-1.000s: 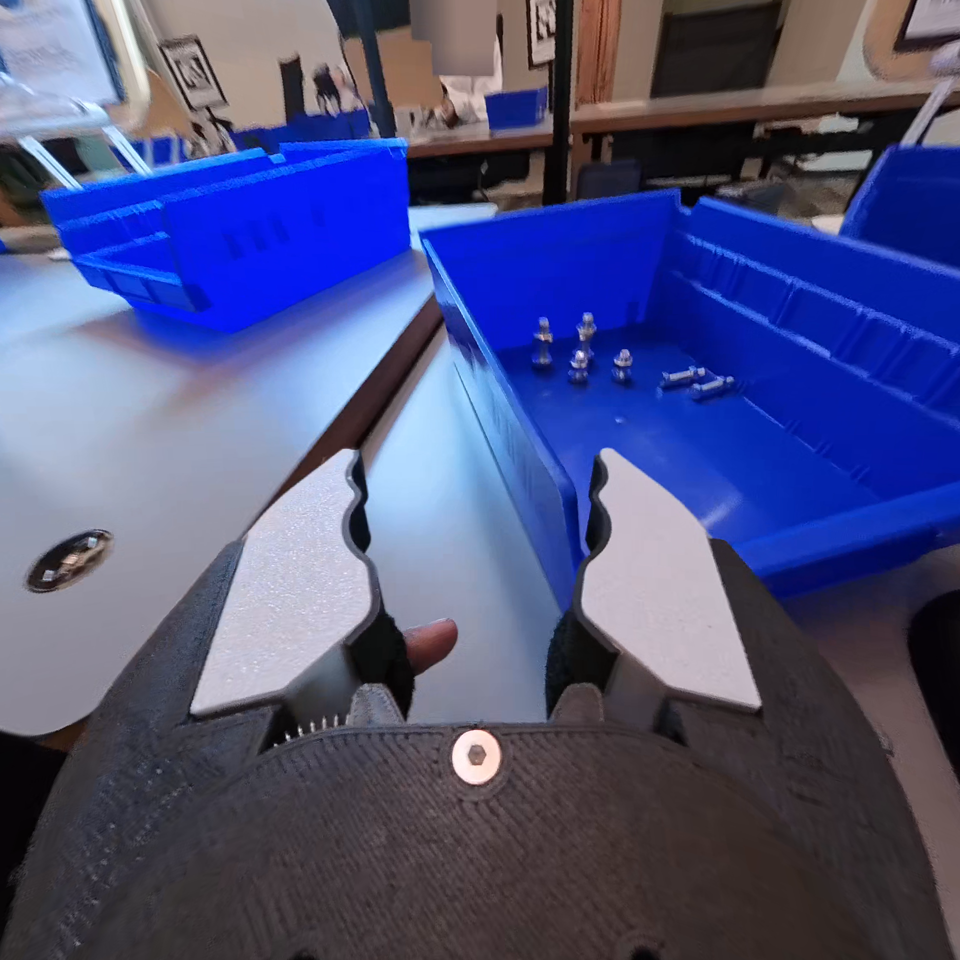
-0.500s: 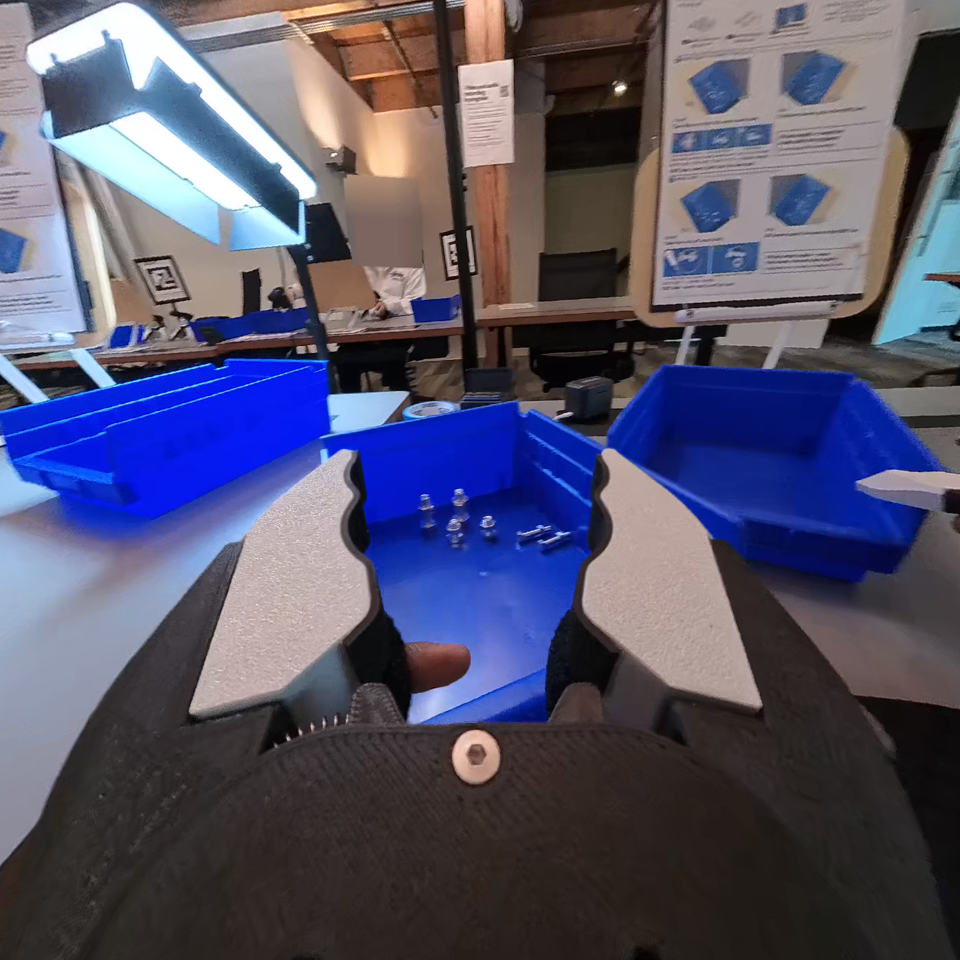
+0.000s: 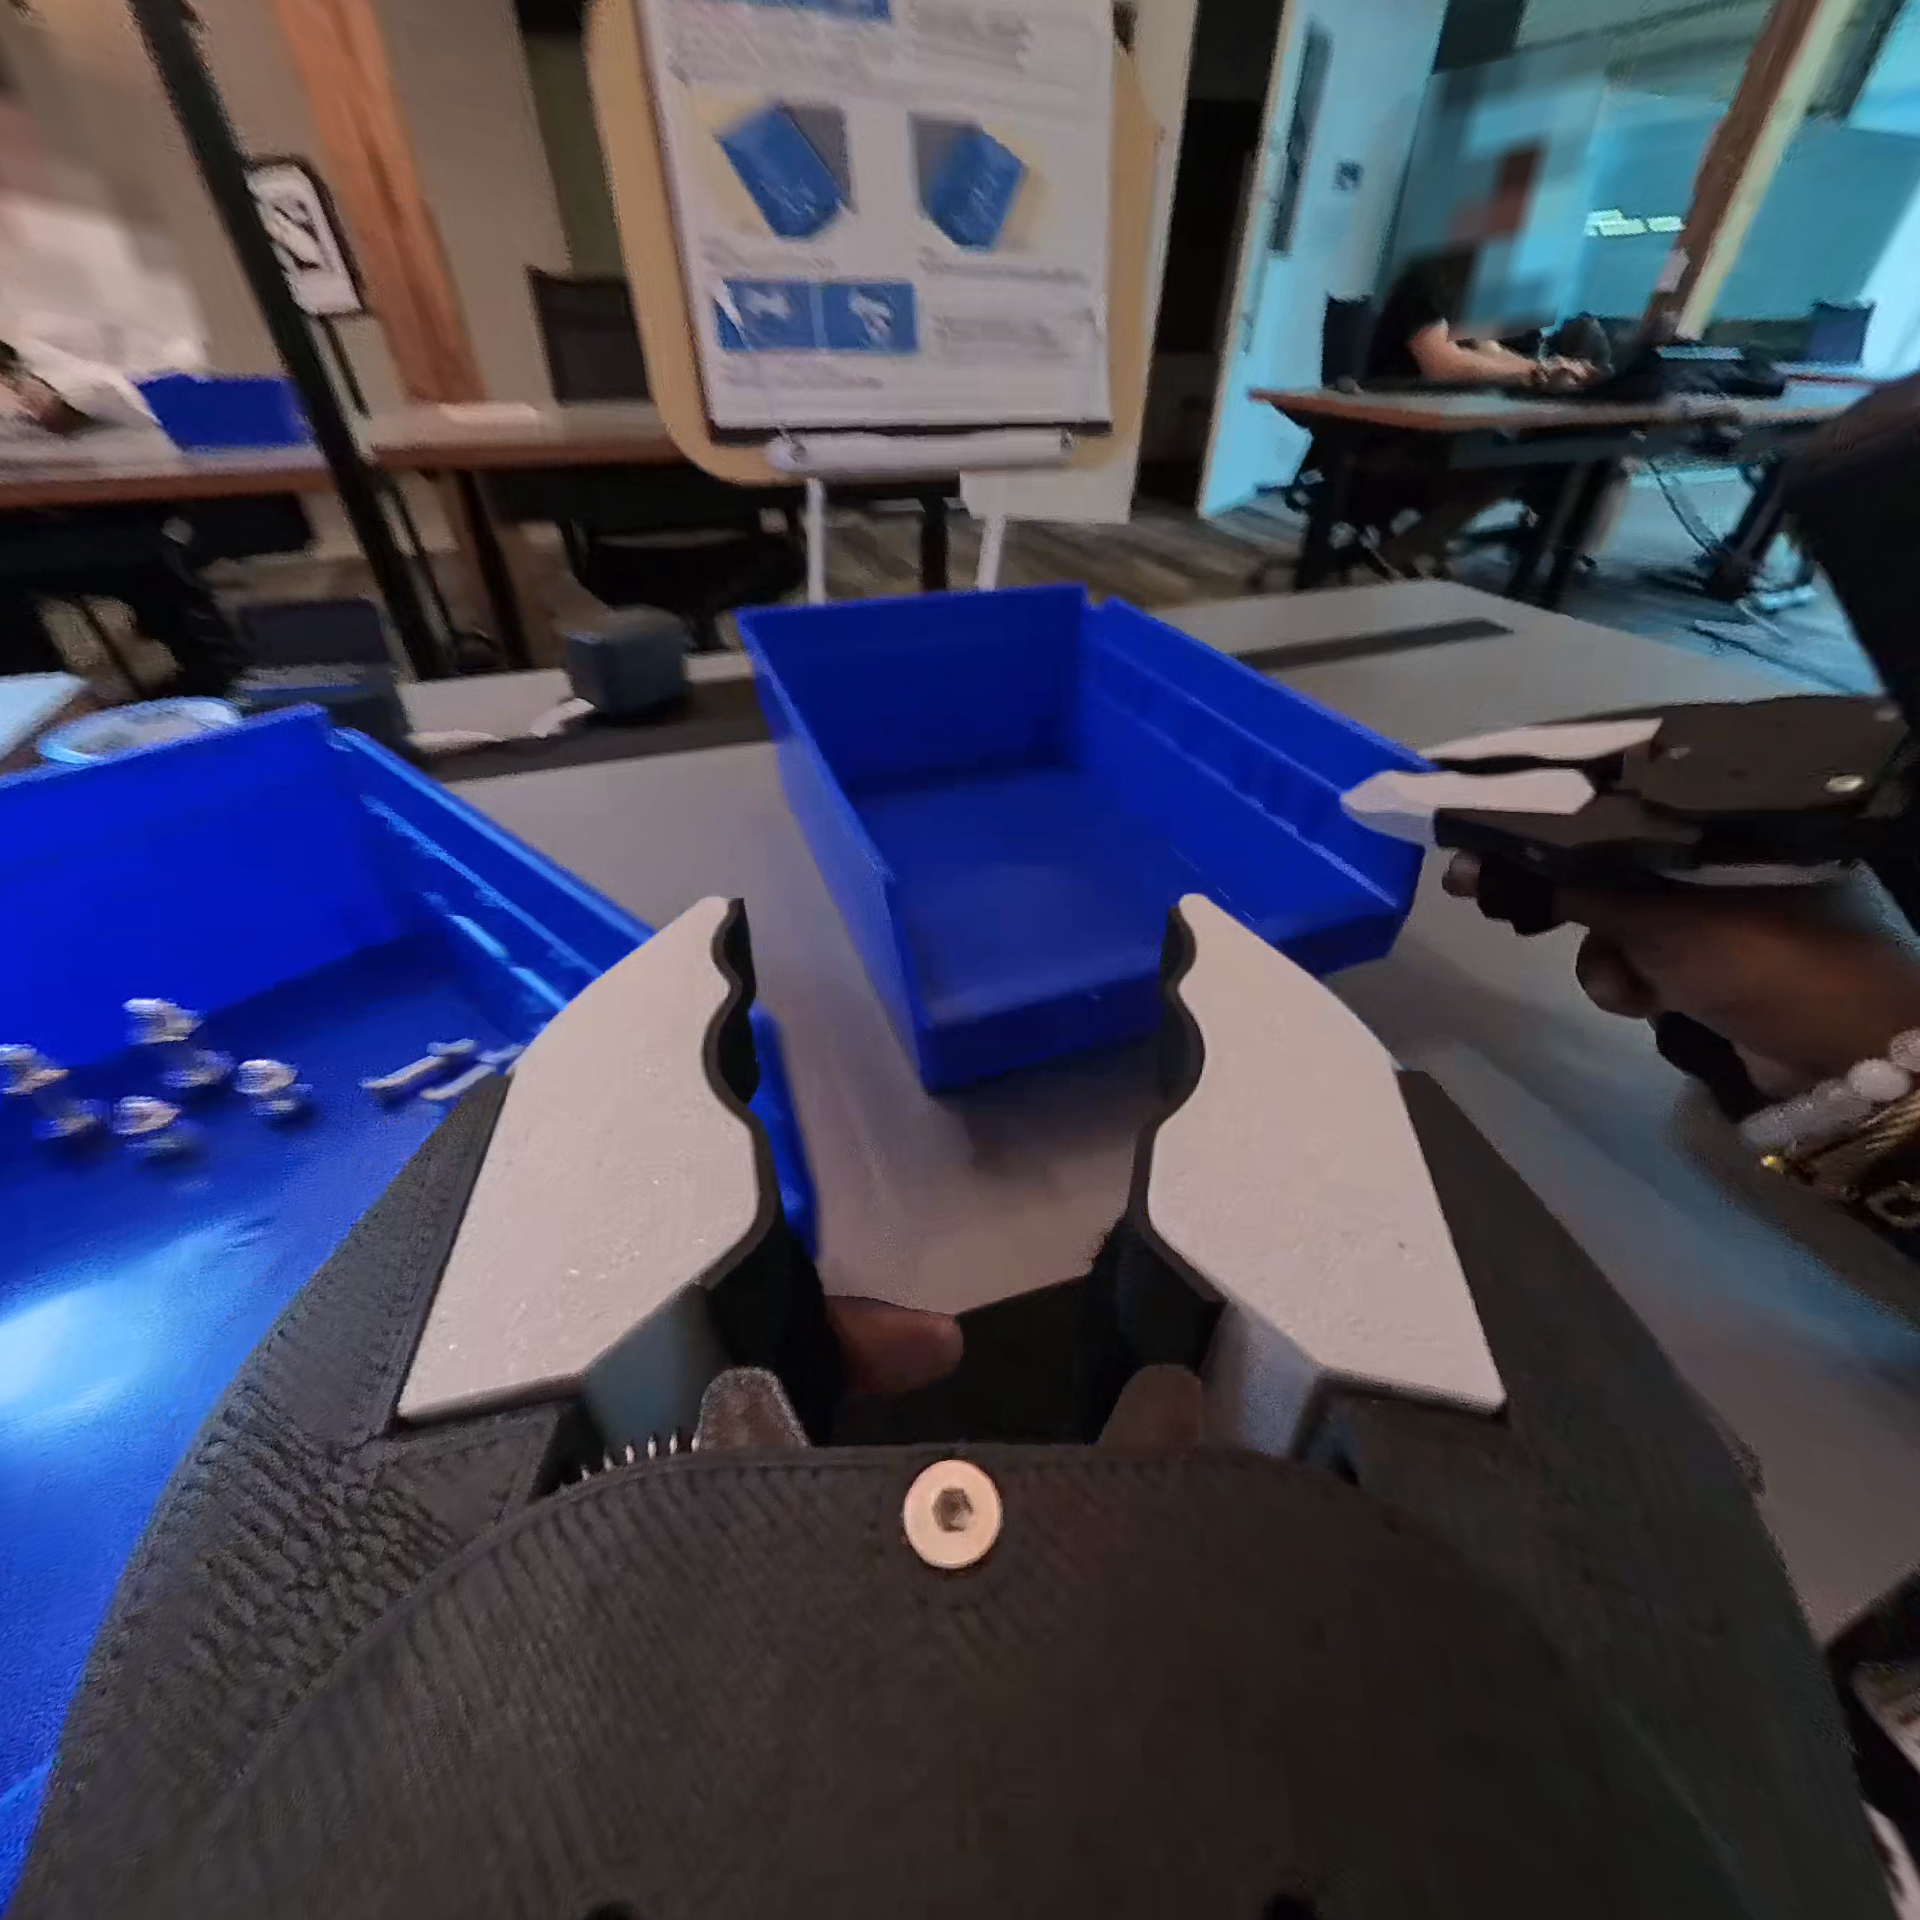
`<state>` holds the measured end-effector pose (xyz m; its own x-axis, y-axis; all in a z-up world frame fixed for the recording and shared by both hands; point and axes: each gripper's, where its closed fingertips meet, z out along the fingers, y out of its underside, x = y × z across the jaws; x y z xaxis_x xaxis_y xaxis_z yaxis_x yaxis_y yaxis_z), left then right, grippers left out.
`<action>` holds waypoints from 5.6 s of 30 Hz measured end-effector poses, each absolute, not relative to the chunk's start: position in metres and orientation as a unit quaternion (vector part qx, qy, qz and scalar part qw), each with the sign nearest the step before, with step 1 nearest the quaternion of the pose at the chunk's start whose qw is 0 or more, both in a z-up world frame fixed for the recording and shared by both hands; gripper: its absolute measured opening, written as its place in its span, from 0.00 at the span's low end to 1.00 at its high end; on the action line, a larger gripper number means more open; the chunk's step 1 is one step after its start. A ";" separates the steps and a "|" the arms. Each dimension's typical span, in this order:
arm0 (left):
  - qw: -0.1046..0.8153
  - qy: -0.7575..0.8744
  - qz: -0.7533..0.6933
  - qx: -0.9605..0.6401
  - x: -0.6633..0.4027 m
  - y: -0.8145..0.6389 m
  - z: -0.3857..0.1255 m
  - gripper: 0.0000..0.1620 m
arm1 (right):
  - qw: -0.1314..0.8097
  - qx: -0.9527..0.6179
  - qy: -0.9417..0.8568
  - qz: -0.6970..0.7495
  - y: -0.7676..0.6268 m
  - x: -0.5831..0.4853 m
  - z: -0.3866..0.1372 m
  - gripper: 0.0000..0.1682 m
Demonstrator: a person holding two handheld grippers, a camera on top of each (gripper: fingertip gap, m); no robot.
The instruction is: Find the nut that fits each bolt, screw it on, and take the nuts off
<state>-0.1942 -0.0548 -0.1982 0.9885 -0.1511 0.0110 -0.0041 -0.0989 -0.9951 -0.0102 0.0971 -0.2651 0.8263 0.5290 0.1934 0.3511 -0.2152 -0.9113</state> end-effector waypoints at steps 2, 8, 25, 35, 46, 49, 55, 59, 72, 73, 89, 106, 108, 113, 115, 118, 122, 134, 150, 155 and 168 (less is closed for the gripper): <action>0.640 0.064 -0.065 -0.763 -0.176 -0.042 -0.213 0.46 | 0.552 -0.778 -0.287 0.086 0.091 0.002 -0.266 0.05; 0.574 0.069 -0.072 -0.813 -0.150 -0.008 -0.251 0.44 | 0.534 -0.782 -0.300 0.117 0.067 0.034 -0.266 0.07; 0.538 0.125 0.028 -0.833 -0.135 0.028 -0.266 0.10 | 0.537 -0.788 -0.297 0.043 0.076 0.048 -0.267 0.06; 0.577 0.245 0.020 -0.779 -0.010 0.077 -0.231 0.12 | 0.567 -0.785 -0.242 -0.051 0.099 0.182 -0.234 0.06; 0.558 0.332 -0.005 -0.761 0.124 0.114 -0.252 0.13 | 0.573 -0.794 -0.180 -0.095 0.112 0.315 -0.253 0.06; 0.547 0.354 0.001 -0.759 0.146 0.117 -0.262 0.14 | 0.581 -0.792 -0.159 -0.101 0.114 0.338 -0.257 0.06; 0.535 0.374 0.008 -0.757 0.171 0.117 -0.276 0.15 | 0.579 -0.797 -0.142 -0.101 0.117 0.363 -0.274 0.06; 0.533 0.382 0.009 -0.755 0.182 0.116 -0.280 0.17 | 0.573 -0.801 -0.143 -0.093 0.123 0.373 -0.277 0.06; 0.511 0.388 -0.041 -0.766 0.220 0.108 -0.291 0.28 | 0.577 -0.791 -0.200 -0.046 0.140 0.405 -0.285 0.06; 0.508 0.389 -0.055 -0.767 0.222 0.106 -0.291 0.29 | 0.576 -0.791 -0.198 -0.048 0.140 0.407 -0.285 0.06; 0.640 0.298 -0.064 -0.705 0.054 0.049 -0.194 0.63 | 0.701 -0.702 -0.129 -0.007 0.086 0.371 -0.197 0.46; 0.578 0.051 0.168 -0.797 -0.248 0.000 -0.266 0.42 | 0.643 -0.642 -0.377 0.180 0.041 0.097 -0.237 0.47; 0.551 0.058 0.181 -0.813 -0.255 0.003 -0.275 0.32 | 0.635 -0.643 -0.387 0.183 0.039 0.092 -0.243 0.47; 0.558 0.070 0.194 -0.804 -0.260 0.002 -0.272 0.22 | 0.639 -0.645 -0.359 0.216 0.042 0.098 -0.239 0.44; 0.562 0.077 0.190 -0.801 -0.261 -0.001 -0.272 0.21 | 0.641 -0.645 -0.347 0.229 0.043 0.101 -0.237 0.44; 0.569 0.096 0.176 -0.798 -0.260 -0.007 -0.271 0.20 | 0.643 -0.645 -0.338 0.237 0.044 0.103 -0.236 0.43; 0.583 0.125 0.155 -0.788 -0.256 -0.017 -0.270 0.19 | 0.638 -0.644 -0.347 0.241 0.042 0.101 -0.237 0.44; 0.653 0.094 -0.018 -0.752 -0.259 -0.033 -0.214 0.26 | 0.637 -0.644 -0.350 0.239 0.042 0.100 -0.238 0.44; 0.343 0.086 -0.010 -0.935 -0.410 0.084 -0.284 0.24 | 0.649 -0.635 -0.323 0.265 0.043 0.108 -0.233 0.41; 0.307 0.104 0.012 -0.946 -0.414 0.092 -0.307 0.24 | 0.651 -0.635 -0.317 0.270 0.043 0.109 -0.232 0.41; 0.330 0.103 0.012 -0.938 -0.412 0.093 -0.298 0.12 | 0.648 -0.639 -0.311 0.274 0.045 0.110 -0.234 0.40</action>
